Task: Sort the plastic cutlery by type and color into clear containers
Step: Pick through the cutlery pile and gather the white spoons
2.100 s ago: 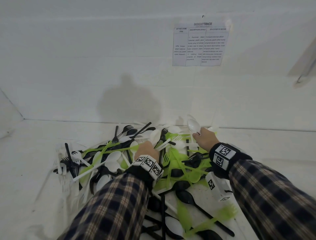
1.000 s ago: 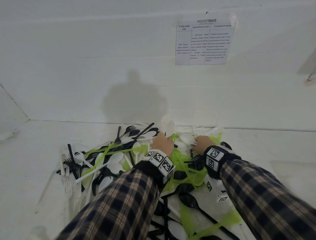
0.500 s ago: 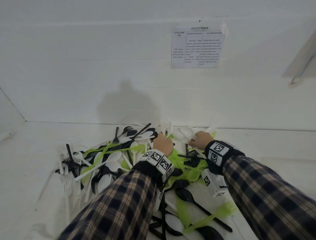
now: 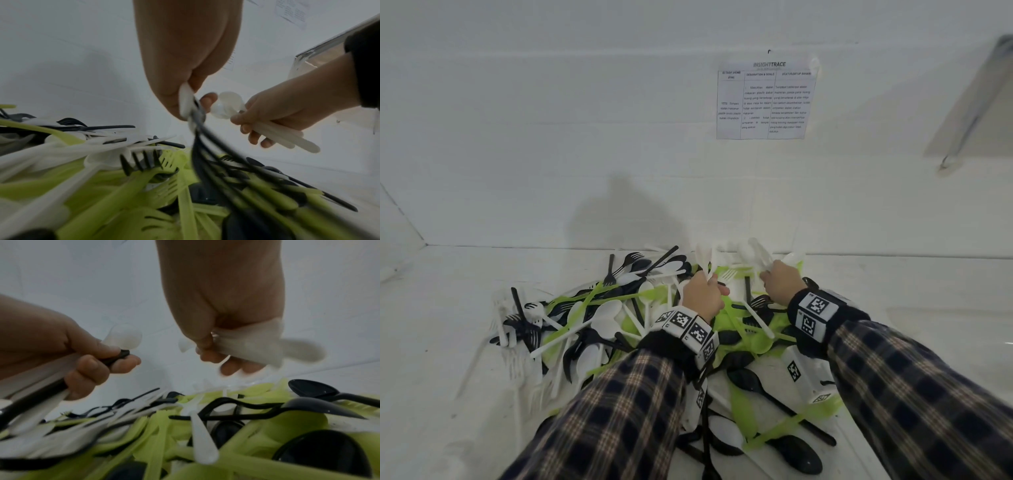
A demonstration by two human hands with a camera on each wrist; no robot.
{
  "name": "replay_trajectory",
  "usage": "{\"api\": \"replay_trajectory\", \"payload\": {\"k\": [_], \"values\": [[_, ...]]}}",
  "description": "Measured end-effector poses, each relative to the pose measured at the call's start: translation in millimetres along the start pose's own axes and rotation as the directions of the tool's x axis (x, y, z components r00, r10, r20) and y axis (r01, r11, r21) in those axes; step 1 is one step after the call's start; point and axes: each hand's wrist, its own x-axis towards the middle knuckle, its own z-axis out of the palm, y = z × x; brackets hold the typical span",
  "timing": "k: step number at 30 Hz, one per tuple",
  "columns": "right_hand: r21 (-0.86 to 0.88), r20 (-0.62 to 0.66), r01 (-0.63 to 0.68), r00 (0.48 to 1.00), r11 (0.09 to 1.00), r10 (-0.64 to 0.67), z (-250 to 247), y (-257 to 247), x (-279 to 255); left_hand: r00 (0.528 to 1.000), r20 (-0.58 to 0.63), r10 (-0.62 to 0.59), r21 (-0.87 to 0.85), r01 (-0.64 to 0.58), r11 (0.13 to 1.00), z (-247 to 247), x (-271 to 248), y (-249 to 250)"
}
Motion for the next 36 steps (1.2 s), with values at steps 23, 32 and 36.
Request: {"api": "replay_trajectory", "payload": {"k": [23,32,36], "values": [[0.724,-0.191,0.183,0.980,0.665,-0.062,5.8,-33.7,-71.5,0.992,0.080,0.098,-0.103,-0.090,0.991,-11.5,-50.9,-13.7],[0.771,-0.116,0.131,0.991,0.624,-0.065,12.6,-42.8,-80.9,0.990,0.097,0.106,-0.155,-0.090,0.984,-16.8,-58.8,-23.1],[0.802,-0.081,0.168,0.981,0.573,-0.174,8.2,-44.1,-89.4,0.984,0.141,0.109,-0.224,-0.075,0.972,-23.8,-60.5,-23.9]]}}
